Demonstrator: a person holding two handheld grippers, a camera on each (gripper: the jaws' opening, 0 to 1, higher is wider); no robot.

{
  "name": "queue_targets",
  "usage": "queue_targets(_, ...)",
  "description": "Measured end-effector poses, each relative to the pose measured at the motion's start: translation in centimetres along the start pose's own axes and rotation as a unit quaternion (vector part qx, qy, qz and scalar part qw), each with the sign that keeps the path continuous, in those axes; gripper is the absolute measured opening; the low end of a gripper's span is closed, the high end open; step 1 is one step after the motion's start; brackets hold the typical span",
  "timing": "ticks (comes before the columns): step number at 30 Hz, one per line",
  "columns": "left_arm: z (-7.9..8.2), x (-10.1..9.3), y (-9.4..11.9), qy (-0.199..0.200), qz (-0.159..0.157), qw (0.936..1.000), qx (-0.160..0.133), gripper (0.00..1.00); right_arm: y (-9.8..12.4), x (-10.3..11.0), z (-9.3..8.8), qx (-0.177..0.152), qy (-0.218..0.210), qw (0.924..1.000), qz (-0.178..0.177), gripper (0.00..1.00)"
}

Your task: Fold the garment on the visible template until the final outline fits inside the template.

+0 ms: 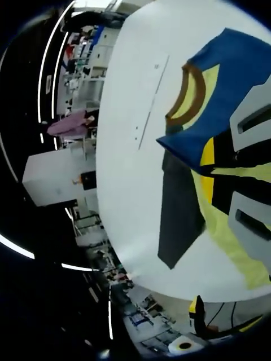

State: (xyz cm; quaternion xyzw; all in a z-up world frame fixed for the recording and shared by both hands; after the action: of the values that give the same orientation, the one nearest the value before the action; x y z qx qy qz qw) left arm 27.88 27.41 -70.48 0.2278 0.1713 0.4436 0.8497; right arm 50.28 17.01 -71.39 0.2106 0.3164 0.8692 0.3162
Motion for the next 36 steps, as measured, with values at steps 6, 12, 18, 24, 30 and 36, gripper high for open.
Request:
queue_targets(6, -0.1, 0.2, 0.1, 0.001, 0.002, 1.0000, 0.001, 0.99, -0.6, 1.6, 0.1, 0.005, 0.023, 0.9994, 0.026, 0.00)
queue_targets(12, -0.2, 0.2, 0.1, 0.002, 0.003, 1.0000, 0.000, 0.99, -0.9, 3.0, -0.6, 0.019, 0.040, 0.9981, 0.042, 0.00)
queue_targets(18, -0.1, 0.0, 0.2, 0.004, 0.001, 1.0000, -0.003, 0.99, -1.1, 4.3, -1.2, 0.024, 0.062, 0.9962, 0.057, 0.00)
queue_targets(24, -0.1, -0.1, 0.3, 0.006, 0.001, 1.0000, -0.004, 0.99, -2.1, 4.9, -2.8, 0.050, 0.087, 0.9934, 0.056, 0.00)
queue_targets(30, 0.0, -0.2, 0.3, 0.006, 0.001, 1.0000, -0.005, 0.99, -3.5, 4.8, -3.9, 0.063, 0.076, 0.9938, 0.050, 0.00)
queue_targets(36, -0.2, -0.1, 0.3, 0.006, 0.001, 1.0000, -0.002, 0.99, -4.0, 5.6, -4.2, 0.064, 0.028, 0.9950, 0.071, 0.01)
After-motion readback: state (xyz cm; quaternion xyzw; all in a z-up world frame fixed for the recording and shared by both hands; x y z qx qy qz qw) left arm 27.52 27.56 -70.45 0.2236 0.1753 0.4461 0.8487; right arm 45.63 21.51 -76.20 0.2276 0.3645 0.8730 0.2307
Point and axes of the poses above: the point that each gripper's makers call its tool centre point, and the gripper's own axes: y roughly backward along the fingers, x roughly to its left, z roughly out of its top, the point moved 2 cm from there along y, roughly backward along the fingers, and after that the axes turned 11 degrees about x, right-handed, at the moved point
